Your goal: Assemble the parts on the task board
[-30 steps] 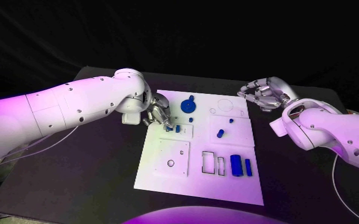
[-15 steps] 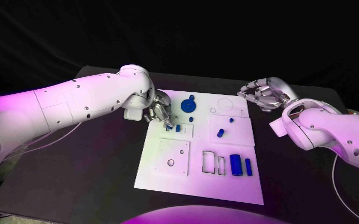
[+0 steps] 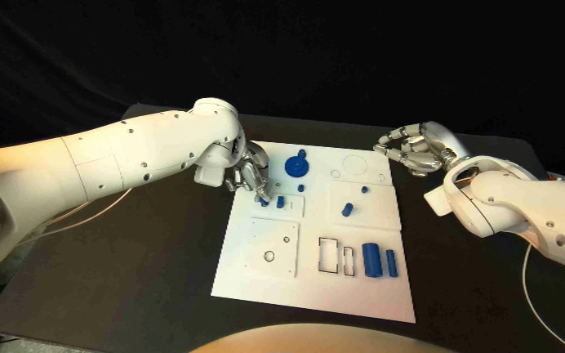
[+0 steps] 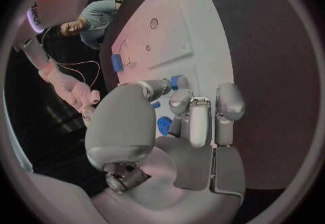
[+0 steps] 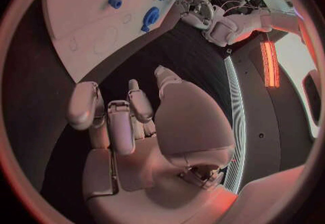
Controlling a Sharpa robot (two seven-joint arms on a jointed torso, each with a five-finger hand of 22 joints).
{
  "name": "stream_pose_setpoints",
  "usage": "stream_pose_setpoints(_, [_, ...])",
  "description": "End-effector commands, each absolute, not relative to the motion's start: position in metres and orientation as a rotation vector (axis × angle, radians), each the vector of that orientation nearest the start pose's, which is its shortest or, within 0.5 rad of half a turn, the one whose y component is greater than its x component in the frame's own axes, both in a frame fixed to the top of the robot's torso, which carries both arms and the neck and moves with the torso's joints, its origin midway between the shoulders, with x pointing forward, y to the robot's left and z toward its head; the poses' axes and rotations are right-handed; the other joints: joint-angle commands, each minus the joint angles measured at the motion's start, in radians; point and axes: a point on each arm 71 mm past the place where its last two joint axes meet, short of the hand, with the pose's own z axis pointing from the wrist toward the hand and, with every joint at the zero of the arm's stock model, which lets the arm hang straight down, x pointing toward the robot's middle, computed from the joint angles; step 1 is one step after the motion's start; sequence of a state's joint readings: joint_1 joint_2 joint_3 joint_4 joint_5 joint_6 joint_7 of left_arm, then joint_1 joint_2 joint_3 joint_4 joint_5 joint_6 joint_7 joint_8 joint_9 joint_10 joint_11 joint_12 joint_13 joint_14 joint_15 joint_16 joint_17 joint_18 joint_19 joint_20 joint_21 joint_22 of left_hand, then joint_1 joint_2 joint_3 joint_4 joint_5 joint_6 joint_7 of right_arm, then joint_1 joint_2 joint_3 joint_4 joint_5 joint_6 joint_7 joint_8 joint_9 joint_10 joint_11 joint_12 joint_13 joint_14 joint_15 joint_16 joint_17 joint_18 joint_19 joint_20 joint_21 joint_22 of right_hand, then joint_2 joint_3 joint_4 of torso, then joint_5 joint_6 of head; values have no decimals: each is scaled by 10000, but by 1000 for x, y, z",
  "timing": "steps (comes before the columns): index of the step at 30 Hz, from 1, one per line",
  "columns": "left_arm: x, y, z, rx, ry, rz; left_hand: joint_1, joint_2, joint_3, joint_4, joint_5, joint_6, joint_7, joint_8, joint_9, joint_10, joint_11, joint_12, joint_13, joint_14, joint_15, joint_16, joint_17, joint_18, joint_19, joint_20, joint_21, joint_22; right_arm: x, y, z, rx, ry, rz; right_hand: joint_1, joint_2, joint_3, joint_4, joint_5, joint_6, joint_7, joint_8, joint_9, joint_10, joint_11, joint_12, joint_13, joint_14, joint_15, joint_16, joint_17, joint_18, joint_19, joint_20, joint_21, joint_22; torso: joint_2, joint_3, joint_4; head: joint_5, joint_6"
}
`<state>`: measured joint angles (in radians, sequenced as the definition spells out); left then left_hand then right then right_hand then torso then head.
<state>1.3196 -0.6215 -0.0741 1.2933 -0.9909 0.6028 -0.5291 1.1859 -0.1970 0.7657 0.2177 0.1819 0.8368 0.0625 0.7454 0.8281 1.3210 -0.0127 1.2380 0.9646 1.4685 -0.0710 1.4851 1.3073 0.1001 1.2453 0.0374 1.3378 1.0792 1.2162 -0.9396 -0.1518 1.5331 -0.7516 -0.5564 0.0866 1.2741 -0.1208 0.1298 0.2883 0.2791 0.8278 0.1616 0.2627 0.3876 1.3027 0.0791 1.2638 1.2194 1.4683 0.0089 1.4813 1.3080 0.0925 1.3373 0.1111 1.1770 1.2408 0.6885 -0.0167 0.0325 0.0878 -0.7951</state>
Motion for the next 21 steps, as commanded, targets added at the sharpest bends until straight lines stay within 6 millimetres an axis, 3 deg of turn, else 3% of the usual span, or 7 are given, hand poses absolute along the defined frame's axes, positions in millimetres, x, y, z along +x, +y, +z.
stream_pose_setpoints(1, [507,166,-209,1880,27005,-3514,8,-81,1842,-1901,-19,86,-1,-32,-9,73,-29,63,10,569,-9,42,798,72,75,-2,33,2,474,-260,-207,5375,16042,8784,49,89,-38,-21,51,-47,10,20,7,-54,-12,-9,-15,451,-58,-49,85,69,-56,-29,-57,-19,2,-5,-3,7,4])
stream_pose_setpoints(21, [512,163,-212,2104,26721,-2968,41,-79,1814,-1925,-6,128,1,-87,-36,81,-27,57,8,570,-9,44,802,65,94,-3,50,36,474,-258,-207,5273,16032,8809,49,89,-38,-21,51,-47,10,20,7,-54,-12,-9,-15,451,-58,-49,85,69,-56,-29,-57,-19,9,-12,-5,-7,-9])
